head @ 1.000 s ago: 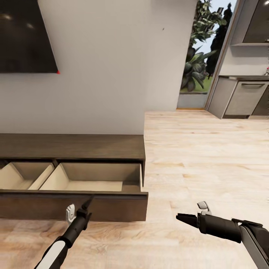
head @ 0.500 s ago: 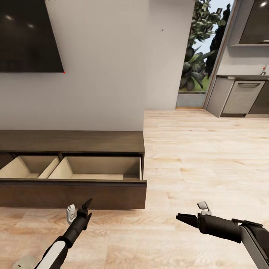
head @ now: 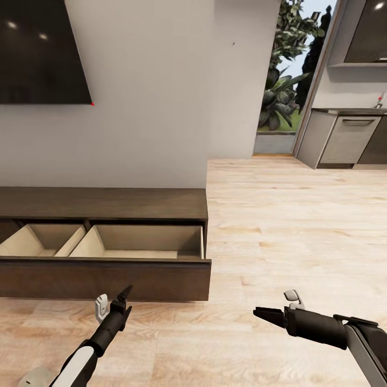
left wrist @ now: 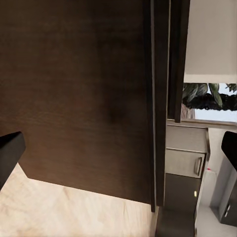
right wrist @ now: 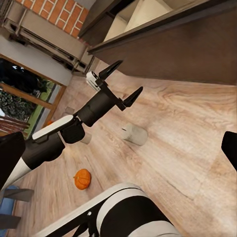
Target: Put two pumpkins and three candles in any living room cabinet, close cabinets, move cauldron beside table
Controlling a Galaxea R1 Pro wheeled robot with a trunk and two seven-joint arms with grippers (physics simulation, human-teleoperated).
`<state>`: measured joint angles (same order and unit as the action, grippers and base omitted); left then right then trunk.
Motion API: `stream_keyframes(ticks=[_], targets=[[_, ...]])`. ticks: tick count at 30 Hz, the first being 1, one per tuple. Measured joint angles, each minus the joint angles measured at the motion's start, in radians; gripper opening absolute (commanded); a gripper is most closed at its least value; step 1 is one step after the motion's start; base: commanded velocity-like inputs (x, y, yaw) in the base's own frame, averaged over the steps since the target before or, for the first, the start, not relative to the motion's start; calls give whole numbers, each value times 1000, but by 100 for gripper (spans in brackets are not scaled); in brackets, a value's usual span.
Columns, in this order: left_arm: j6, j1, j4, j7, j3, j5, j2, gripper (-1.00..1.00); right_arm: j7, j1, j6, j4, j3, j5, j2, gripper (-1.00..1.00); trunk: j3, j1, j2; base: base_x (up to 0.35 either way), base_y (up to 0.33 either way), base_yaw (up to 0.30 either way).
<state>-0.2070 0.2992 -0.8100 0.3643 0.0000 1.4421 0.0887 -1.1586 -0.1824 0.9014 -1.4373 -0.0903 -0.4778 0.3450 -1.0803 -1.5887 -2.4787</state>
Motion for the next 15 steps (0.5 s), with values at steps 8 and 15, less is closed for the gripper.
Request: stream_keyframes(ticks=[8,15], targets=[[-1,0,0,0,1,0,0,100,0,0,0,0,0,0,0,100,9,11,21,0,0,0],[-3,0,3,-2,0,2,-1,100,0,0,0,5,0,0,0,100,31,38,70,0,0,0]])
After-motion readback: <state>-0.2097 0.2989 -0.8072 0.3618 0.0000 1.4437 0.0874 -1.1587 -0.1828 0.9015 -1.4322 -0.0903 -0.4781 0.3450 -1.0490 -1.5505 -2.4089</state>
